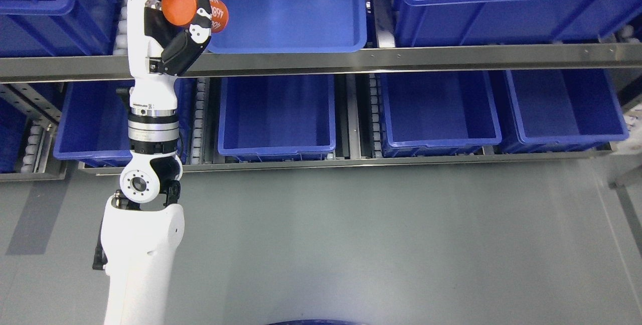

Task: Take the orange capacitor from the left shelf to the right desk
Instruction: 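Hold the capacitor in the left hand while turning toward the steel table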

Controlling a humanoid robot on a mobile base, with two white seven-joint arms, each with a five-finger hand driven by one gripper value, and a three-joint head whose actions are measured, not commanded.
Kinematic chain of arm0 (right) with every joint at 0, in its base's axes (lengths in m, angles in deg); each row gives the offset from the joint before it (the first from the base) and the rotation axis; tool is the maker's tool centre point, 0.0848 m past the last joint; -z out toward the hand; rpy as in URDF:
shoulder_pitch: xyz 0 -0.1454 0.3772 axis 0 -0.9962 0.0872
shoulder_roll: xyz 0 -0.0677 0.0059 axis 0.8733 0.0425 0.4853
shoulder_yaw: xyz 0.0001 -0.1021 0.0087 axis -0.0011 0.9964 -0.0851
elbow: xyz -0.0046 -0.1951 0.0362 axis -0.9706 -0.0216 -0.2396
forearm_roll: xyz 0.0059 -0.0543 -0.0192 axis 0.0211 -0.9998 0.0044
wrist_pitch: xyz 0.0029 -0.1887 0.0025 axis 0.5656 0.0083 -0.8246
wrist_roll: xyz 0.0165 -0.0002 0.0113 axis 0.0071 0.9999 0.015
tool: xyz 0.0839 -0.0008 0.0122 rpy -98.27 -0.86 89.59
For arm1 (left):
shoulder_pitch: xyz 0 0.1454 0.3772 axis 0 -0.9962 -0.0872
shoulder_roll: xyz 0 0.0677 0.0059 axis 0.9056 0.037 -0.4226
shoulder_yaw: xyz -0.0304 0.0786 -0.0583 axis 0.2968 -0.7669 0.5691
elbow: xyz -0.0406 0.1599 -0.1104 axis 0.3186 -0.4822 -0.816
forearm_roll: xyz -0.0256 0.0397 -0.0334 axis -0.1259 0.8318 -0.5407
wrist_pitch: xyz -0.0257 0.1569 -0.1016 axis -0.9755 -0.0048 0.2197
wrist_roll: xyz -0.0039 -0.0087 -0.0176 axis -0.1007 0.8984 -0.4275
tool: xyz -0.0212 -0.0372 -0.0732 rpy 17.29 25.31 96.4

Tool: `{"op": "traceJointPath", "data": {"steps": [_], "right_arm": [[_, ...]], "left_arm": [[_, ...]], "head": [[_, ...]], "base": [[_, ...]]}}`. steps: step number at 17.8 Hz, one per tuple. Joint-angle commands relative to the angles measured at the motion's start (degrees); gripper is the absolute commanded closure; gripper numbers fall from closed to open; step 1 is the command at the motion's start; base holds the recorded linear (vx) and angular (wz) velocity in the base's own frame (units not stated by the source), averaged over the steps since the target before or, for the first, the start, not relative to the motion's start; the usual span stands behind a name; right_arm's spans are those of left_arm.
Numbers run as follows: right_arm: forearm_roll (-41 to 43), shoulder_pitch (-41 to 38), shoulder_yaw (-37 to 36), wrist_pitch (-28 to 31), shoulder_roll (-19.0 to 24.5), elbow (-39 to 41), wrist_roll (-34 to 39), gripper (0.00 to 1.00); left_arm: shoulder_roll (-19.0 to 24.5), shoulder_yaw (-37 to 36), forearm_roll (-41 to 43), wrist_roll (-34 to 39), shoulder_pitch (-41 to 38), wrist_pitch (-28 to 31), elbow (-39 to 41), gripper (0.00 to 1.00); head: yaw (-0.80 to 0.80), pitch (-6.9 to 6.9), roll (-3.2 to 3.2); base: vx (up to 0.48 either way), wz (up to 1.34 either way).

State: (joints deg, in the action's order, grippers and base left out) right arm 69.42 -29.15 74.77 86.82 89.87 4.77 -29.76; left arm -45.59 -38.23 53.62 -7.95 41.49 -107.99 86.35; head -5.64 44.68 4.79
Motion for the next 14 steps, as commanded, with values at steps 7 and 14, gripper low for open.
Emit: {"op": "traceJointPath", "data": {"steps": [7, 14], "right_arm": [[-0.18, -0.18, -0.97, -0.01, -1.00, 1.00, -0.01, 0.00], [-0.18, -0.18, -0.97, -0.01, -1.00, 1.00, -0.01, 0.00]], "left_arm": [[1.00, -1.68, -0.03, -0.02, 1.01, -0.01, 1.38, 0.99], [1.00, -3.71, -0.03, -0.02, 1.10, -0.01, 1.38, 0.99]], "head": [[0.00, 0.00, 0.00], [0.00, 0.00, 0.00]], "base": [[-0.092, -0.51], [0.004, -0.33]]}}
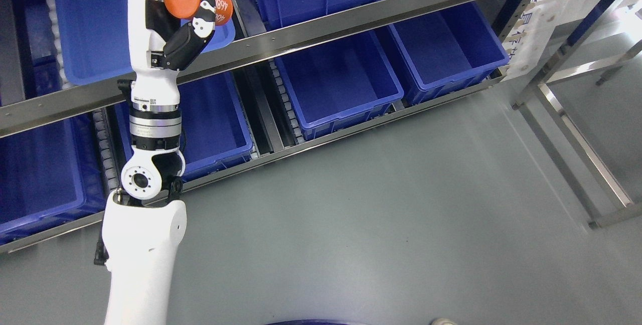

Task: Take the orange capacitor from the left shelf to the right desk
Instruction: 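Hold the capacitor in the left hand while turning toward the steel table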

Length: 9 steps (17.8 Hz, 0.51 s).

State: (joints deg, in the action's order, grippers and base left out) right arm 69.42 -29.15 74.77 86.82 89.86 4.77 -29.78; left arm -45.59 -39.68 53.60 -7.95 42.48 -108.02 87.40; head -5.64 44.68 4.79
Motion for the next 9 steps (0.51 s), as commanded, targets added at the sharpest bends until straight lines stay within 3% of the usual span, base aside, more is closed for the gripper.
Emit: {"op": "traceJointPath", "data": {"steps": [1, 9], "right_arm": [[-0.18, -0.18, -0.97, -0.01, -0.99, 1.00, 0.01, 0.00], [-0.18, -0.18, -0.97, -0.01, -0.99, 1.00, 0.01, 0.00]], "left_arm": [[1.00, -2.27, 0.00, -0.02, 0.10, 0.03, 0.33, 0.99], [1.00, -8.67, -0.09, 0.07, 2.92, -0.23, 0.42, 0.99]], "head": [[0.00, 0.00, 0.00], [0.00, 0.00, 0.00]], "base": [[0.042, -0.23], [0.057, -0.30]]}}
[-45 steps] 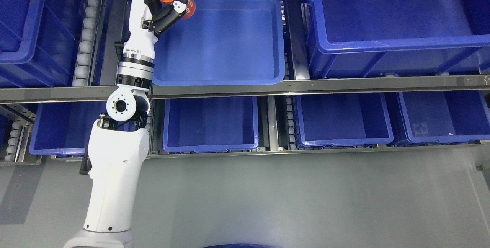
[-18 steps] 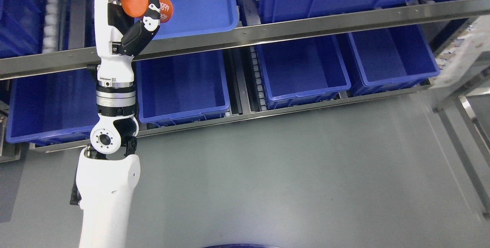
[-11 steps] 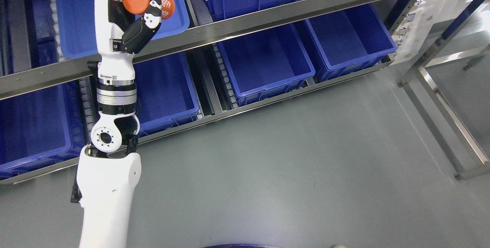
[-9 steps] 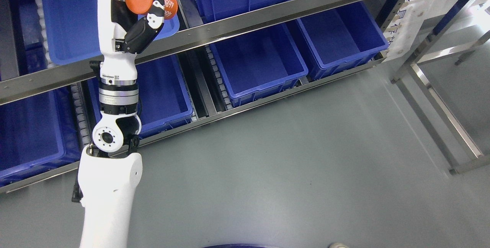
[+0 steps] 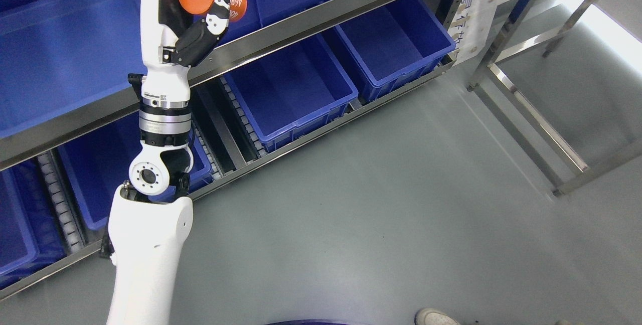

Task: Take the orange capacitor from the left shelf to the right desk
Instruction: 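Hold the capacitor in the left hand while turning toward the steel table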

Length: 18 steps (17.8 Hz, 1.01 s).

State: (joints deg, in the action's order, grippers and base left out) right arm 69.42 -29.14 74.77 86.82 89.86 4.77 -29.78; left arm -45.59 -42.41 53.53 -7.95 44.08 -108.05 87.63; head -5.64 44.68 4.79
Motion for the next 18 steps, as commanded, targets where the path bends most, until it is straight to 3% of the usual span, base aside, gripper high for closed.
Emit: {"op": "traceJointPath", "data": {"steps": [1, 18], "right_arm": [[-0.18, -0.10, -0.97, -0.01, -0.99, 1.00, 0.01, 0.00], [-0.18, -0.19, -0.97, -0.01, -0.99, 1.00, 0.01, 0.00]], "left_arm": [[1.00, -6.73, -0.02, 0.07, 1.32, -0.29, 0.19, 0.98], [1.00, -17.89, -0.37, 0.07, 0.97, 0.23, 0.19, 0.98]], "head": [[0.00, 0.00, 0.00], [0.00, 0.00, 0.00]], "base": [[0.067, -0.25], [0.082, -0.21]]}}
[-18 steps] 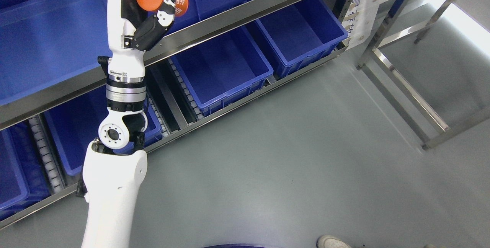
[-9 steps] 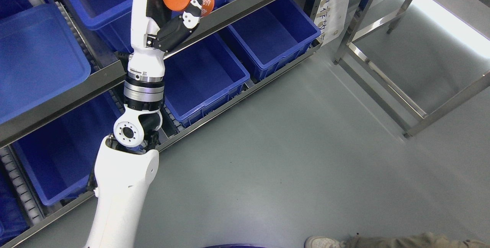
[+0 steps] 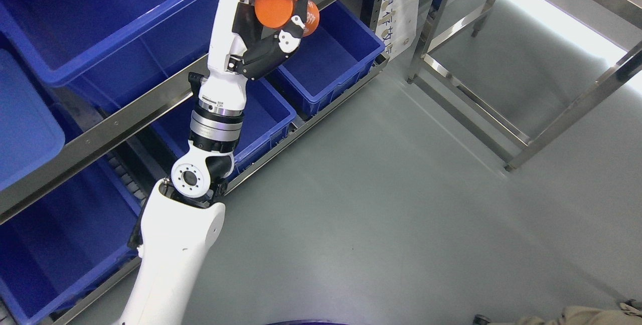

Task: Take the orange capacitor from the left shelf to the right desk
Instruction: 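Hold the capacitor in the left hand while turning toward the steel table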

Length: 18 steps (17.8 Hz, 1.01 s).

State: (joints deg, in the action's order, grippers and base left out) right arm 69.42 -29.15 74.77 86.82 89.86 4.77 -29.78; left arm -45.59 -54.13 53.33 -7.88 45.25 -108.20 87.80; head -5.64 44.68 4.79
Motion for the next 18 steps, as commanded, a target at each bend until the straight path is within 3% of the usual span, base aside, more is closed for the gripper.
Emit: {"op": "traceJointPath", "data": {"steps": [1, 8, 18], "right_arm": [[-0.18, -0.17, -0.97, -0.01, -0.99, 1.00, 0.01, 0.00], [-0.18, -0.17, -0.97, -0.01, -0.99, 1.00, 0.01, 0.00], [-0.18, -0.17, -0.97, -0.01, -0.99, 1.00, 0.01, 0.00]], "left_arm": [[1.00, -7.05, -0.17, 0.00, -0.29, 0.38, 0.02, 0.98], [1.00, -12.33, -0.26, 0.00, -0.47, 1.26, -0.06, 0.98], [1.00, -12.33, -1.75, 0.00, 2.08, 2.93, -0.06, 0.98]], "head": [[0.00, 0.00, 0.00], [0.00, 0.00, 0.00], [0.00, 0.00, 0.00]], "base": [[0.132, -0.26], [0.146, -0.29], [0.175, -0.35]]}}
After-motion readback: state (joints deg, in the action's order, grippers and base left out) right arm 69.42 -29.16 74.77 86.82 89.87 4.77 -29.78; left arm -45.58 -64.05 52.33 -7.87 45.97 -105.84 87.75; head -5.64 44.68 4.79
